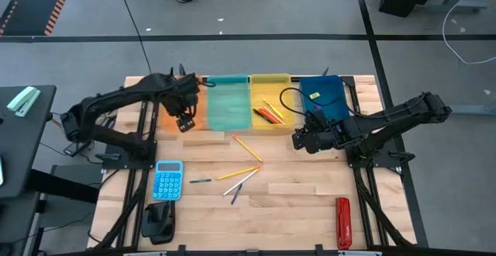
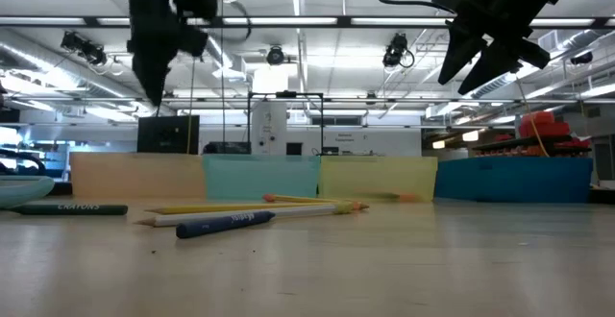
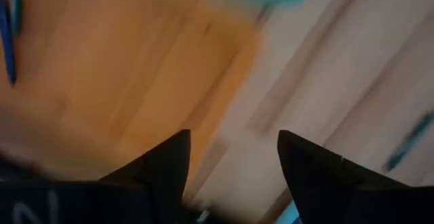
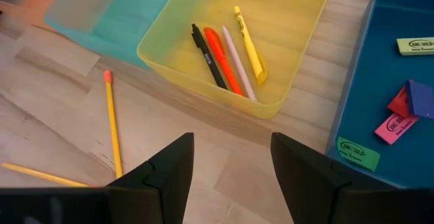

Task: Sort crayons/erasers/pens/pencils in bins
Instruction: Put the dark green crayon into the orange bin

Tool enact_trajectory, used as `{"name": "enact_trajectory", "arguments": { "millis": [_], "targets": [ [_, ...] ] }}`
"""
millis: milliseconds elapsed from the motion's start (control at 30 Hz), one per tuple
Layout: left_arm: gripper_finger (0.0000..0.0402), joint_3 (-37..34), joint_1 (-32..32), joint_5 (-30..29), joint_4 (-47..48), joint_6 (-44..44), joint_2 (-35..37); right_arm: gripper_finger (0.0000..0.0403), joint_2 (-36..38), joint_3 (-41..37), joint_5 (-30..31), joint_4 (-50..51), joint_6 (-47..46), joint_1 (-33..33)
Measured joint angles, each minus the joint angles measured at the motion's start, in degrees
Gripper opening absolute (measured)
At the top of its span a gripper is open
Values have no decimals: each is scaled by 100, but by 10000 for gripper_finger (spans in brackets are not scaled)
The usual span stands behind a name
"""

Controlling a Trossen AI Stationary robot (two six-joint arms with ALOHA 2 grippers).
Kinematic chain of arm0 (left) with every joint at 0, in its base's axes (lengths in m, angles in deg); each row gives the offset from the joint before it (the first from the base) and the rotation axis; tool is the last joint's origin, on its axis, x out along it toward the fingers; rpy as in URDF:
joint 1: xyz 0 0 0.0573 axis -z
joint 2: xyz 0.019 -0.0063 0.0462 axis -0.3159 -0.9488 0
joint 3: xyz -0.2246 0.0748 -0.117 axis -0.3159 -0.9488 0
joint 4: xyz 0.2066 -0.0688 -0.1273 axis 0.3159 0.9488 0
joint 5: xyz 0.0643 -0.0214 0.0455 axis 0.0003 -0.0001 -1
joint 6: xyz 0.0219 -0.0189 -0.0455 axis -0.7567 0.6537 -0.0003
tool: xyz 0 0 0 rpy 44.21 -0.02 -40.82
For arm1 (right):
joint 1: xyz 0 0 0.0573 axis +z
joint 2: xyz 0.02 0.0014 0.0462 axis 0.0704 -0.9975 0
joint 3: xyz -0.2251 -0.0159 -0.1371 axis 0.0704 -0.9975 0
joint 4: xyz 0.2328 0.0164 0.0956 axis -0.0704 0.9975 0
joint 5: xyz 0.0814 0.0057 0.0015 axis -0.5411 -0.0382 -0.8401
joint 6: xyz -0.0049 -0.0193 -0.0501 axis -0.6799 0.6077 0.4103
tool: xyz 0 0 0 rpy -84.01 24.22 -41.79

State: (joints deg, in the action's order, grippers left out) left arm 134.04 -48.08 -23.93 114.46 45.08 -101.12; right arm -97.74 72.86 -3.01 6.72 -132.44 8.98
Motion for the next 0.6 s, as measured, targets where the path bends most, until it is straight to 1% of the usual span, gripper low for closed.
{"name": "enact_trajectory", "arguments": {
  "millis": [133, 300, 367, 433, 500, 600],
  "targets": [
    [211, 41, 565, 536, -759, 573, 638, 205, 1, 0, -22, -1, -1, 0],
    [184, 41, 1133, 1622, -2047, 1269, 1376, 205, 0, 0, -22, -1, 8, 0],
    [173, 41, 1319, 1940, -2442, 1575, 1603, 205, 2, 0, -22, -1, 92, -2],
    [162, 42, 1505, 1979, -2530, 1791, 1772, 205, 1, 0, -22, -1, 202, -3],
    [151, 41, 1717, 1972, -2472, 1820, 1880, 205, 0, 0, -22, -1, 301, -2],
    [133, 39, 2086, 1726, -2534, 1815, 1929, 205, 2, 0, -22, -1, 394, -2]
  ]
}}
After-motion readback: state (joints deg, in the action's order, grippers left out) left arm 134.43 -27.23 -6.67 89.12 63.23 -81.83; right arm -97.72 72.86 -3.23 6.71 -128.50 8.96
